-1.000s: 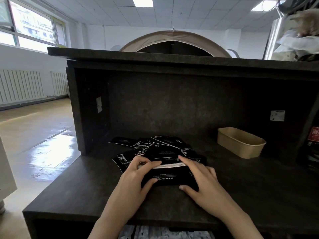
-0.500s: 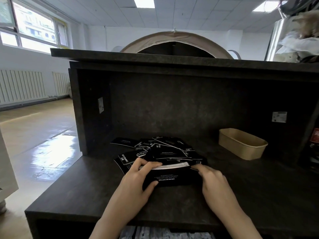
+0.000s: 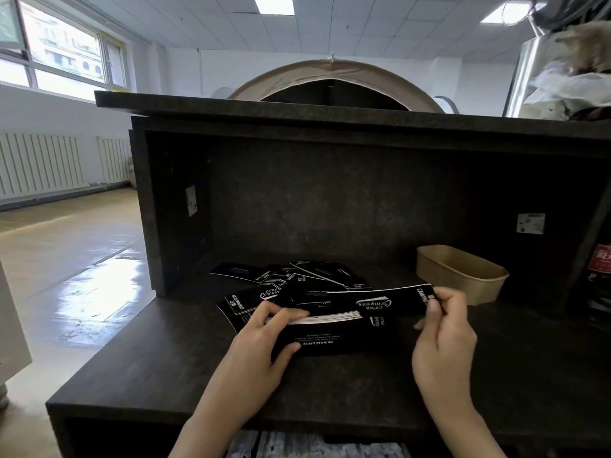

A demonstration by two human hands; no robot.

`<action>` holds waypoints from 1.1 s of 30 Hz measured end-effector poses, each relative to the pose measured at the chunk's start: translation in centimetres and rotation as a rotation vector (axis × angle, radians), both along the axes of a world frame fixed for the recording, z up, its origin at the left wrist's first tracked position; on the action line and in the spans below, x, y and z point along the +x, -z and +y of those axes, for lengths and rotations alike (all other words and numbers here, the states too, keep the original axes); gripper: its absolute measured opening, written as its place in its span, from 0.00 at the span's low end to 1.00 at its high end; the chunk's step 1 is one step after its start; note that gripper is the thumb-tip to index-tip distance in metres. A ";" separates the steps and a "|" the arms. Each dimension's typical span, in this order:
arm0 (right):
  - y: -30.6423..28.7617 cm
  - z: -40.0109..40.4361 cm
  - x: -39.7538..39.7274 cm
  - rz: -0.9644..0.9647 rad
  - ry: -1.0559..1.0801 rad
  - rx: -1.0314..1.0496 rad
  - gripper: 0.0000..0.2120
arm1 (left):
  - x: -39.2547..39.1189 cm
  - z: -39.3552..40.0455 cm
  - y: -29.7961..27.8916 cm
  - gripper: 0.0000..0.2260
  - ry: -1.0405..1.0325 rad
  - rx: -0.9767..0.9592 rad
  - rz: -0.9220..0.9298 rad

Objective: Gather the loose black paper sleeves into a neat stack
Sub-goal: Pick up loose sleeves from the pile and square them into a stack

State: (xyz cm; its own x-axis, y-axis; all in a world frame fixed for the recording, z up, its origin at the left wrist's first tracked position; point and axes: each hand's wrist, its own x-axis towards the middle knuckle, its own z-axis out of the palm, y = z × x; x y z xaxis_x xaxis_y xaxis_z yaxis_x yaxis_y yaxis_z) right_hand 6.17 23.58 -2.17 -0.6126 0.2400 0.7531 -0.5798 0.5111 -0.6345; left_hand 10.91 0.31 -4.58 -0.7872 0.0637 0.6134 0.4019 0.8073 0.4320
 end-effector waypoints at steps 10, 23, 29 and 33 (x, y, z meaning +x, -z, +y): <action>-0.3 0.0 -0.8 -0.438 -0.468 0.096 0.11 | 0.2 0.2 0.1 0.28 -0.012 0.021 0.013; 0.2 -0.9 -0.1 -0.391 -0.431 0.778 0.40 | 0.2 0.2 -0.1 0.20 -0.002 -0.041 0.013; 0.7 -0.4 -0.9 -0.464 -0.296 0.602 0.39 | 0.3 0.3 -0.2 0.19 0.002 -0.036 0.009; 1.1 -0.9 -1.3 -0.514 -0.162 0.778 0.31 | 0.3 0.2 -0.2 0.20 -0.002 -0.035 0.006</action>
State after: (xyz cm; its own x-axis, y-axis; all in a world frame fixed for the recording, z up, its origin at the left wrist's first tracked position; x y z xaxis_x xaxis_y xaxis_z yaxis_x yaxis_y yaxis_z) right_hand 4.90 22.66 -3.32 -0.8957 -0.3332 0.2944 -0.4250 0.8360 -0.3470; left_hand 11.25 0.50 -4.40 -0.7838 0.0837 0.6154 0.4028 0.8228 0.4011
